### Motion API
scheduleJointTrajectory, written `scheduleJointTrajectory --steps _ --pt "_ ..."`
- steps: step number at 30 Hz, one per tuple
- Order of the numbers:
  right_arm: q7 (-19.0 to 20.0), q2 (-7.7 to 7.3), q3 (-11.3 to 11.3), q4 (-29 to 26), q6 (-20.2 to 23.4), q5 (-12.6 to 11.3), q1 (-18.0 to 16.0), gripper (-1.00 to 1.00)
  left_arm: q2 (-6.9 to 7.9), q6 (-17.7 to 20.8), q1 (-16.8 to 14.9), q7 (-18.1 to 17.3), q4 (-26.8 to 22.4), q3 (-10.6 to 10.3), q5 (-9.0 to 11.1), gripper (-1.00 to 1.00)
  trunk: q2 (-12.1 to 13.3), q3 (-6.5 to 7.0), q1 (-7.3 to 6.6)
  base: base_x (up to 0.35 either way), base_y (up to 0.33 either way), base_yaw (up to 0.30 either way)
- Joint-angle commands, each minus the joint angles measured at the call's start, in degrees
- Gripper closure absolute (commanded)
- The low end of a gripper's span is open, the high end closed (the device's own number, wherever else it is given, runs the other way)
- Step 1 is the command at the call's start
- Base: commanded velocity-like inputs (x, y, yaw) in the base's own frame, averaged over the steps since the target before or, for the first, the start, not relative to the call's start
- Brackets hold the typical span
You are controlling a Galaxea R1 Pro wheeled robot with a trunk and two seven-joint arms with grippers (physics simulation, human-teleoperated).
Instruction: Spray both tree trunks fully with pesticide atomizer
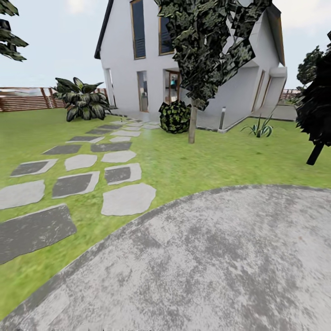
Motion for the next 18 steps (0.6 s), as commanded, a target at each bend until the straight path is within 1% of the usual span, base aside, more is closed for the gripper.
scheduleJointTrajectory --steps 1,18 --pt "0.00 0.00 0.00 0.00 0.00 0.00 0.00 -1.00 0.00 0.00 0.00 0.00 0.00 0.01 0.00 -1.00 -0.42 -0.19 0.23 0.000 0.000 0.277" --pt "0.00 0.00 0.01 0.00 0.00 -0.01 0.00 -1.00 0.00 0.00 0.00 0.00 0.00 -0.07 -0.13 -1.00 -7.24 -3.25 3.96 0.000 0.000 0.278"
